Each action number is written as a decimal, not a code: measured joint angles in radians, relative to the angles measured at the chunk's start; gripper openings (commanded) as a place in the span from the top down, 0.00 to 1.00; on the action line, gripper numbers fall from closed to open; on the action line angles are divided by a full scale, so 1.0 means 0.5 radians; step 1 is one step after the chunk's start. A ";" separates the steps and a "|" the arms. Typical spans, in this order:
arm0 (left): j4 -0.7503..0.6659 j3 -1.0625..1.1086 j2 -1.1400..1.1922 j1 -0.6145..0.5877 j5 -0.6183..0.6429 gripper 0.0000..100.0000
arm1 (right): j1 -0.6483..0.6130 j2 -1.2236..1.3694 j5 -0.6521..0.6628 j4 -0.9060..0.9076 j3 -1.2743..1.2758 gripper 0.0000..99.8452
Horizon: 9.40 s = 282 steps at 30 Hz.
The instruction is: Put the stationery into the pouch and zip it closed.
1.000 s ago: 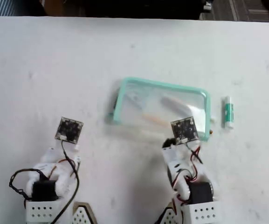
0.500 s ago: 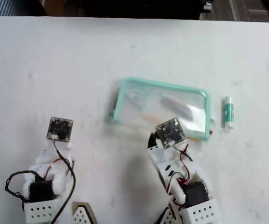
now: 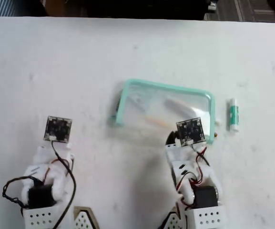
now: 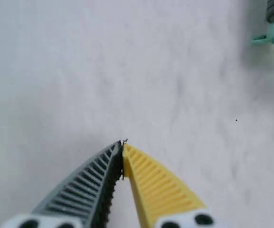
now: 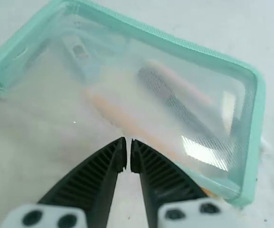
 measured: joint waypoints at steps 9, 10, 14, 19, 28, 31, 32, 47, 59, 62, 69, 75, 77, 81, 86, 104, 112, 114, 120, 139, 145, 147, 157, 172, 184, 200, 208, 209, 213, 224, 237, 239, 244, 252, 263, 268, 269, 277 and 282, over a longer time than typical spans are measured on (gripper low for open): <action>-0.144 -0.080 0.000 0.064 0.000 0.97 | 0.003 0.000 0.000 0.000 0.000 0.98; -0.181 -0.080 0.000 0.095 0.000 0.97 | 0.003 0.000 0.000 0.000 0.000 0.98; -0.313 -0.080 -0.003 0.264 0.000 0.97 | 0.003 0.000 0.000 0.000 0.000 0.98; -0.565 -0.080 0.000 0.540 0.000 0.98 | 0.003 0.000 0.000 0.000 0.000 0.98; -0.887 -0.080 0.000 0.644 -0.015 0.98 | 0.034 0.000 0.000 0.000 0.000 0.98; -0.991 -0.080 0.000 0.608 -0.098 0.98 | 0.089 0.000 0.000 0.000 0.000 0.98; -1.016 -0.080 0.000 0.571 -0.098 0.98 | 0.098 0.000 0.000 0.000 0.000 0.98; -1.040 -0.021 -0.006 0.347 0.012 0.98 | 0.104 0.000 0.598 0.114 0.000 0.98; -1.043 0.098 -0.003 0.344 -0.040 0.97 | 0.083 0.000 0.694 0.098 -0.040 0.88; -0.957 0.058 -0.003 0.334 -0.040 0.97 | 0.003 0.000 0.700 0.147 -0.095 0.90; -0.819 -0.003 -0.003 0.334 -0.034 0.97 | -0.245 0.000 0.601 0.350 -0.319 0.93; -0.641 -0.160 -0.006 0.334 -0.034 0.97 | -0.270 -0.003 0.580 0.485 -0.522 0.91; -0.577 -0.206 -0.006 0.334 -0.034 0.97 | -0.270 -0.003 0.580 0.519 -0.565 0.91; -0.552 -0.233 -0.006 0.347 -0.034 0.97 | -0.267 0.009 0.580 0.528 -0.608 0.91; -0.522 -0.423 0.101 0.347 0.040 0.97 | -0.267 0.384 0.580 0.482 -0.690 0.91; -0.945 -0.626 1.258 -0.003 0.451 0.97 | -0.552 1.814 0.868 0.632 -2.035 0.91; -1.148 -0.442 1.065 -0.123 0.473 0.98 | -0.994 2.872 0.976 0.890 -2.992 0.91; -1.221 -0.362 0.994 -0.126 0.473 0.98 | -1.019 3.152 0.979 0.872 -3.191 0.91; -1.298 -0.215 0.749 -0.126 0.470 0.98 | -1.007 3.940 0.979 0.697 -3.664 0.91; -1.049 -0.018 0.015 -0.064 0.402 0.98 | -0.601 4.845 0.979 0.964 -4.355 0.98; -1.049 -0.018 0.006 -0.055 0.368 0.98 | -0.635 4.858 0.620 0.988 -4.355 0.76; -1.049 -0.018 0.006 -0.052 0.362 0.98 | -0.678 4.858 0.414 1.010 -4.355 0.71; -1.049 -0.018 0.006 -0.052 0.362 0.98 | -0.822 4.858 0.153 0.936 -4.355 0.84; -1.049 -0.018 0.006 -0.052 0.362 0.98 | -0.789 5.060 0.147 0.911 -4.413 0.86; -1.049 -0.018 0.006 -0.052 0.362 0.98 | -0.721 5.109 0.147 0.997 -4.413 0.86; -1.022 -0.018 0.006 -0.052 0.362 0.98 | -0.721 5.174 0.138 0.911 -4.536 0.86; -1.019 -0.018 0.003 -0.052 0.362 0.98 | -0.721 5.223 0.092 0.911 -4.560 0.86; -1.019 -0.018 0.003 -0.052 0.362 0.98 | -0.721 5.223 0.043 0.908 -4.560 0.86; -1.019 -0.018 0.003 -0.052 0.362 0.98 | -0.721 5.223 -0.055 0.893 -4.563 0.86; -1.019 -0.018 0.003 -0.052 0.362 0.98 | -0.709 5.223 -0.068 0.893 -4.563 0.98; -1.019 -0.018 0.003 -0.052 0.362 0.98 | -0.709 5.165 -0.071 1.218 -5.073 0.98; -1.019 -0.018 0.003 -0.052 0.362 0.98 | -0.709 5.106 -0.074 1.313 -5.244 0.98; -1.019 -0.018 0.003 -0.009 0.362 0.97 | -0.709 4.904 -0.074 1.556 -5.785 0.98; -1.019 -0.018 0.003 0.037 0.362 0.97 | -0.644 4.468 -0.074 1.608 -6.196 0.98; -1.019 -0.018 0.003 0.089 0.362 0.92 | -0.574 4.081 -0.074 1.605 -6.236 0.98; -1.019 -0.018 0.003 0.098 0.362 0.92 | -0.592 4.041 -0.074 1.593 -6.236 0.98; -1.019 -0.018 0.003 0.098 0.362 0.92 | -0.601 4.041 -0.074 1.593 -6.236 0.98; -1.019 -0.018 0.003 0.098 0.362 0.92 | -0.632 4.041 -0.074 1.593 -6.236 0.98; -1.019 -0.018 0.003 0.098 0.362 0.92 | -0.632 4.041 -0.074 1.593 -6.236 0.98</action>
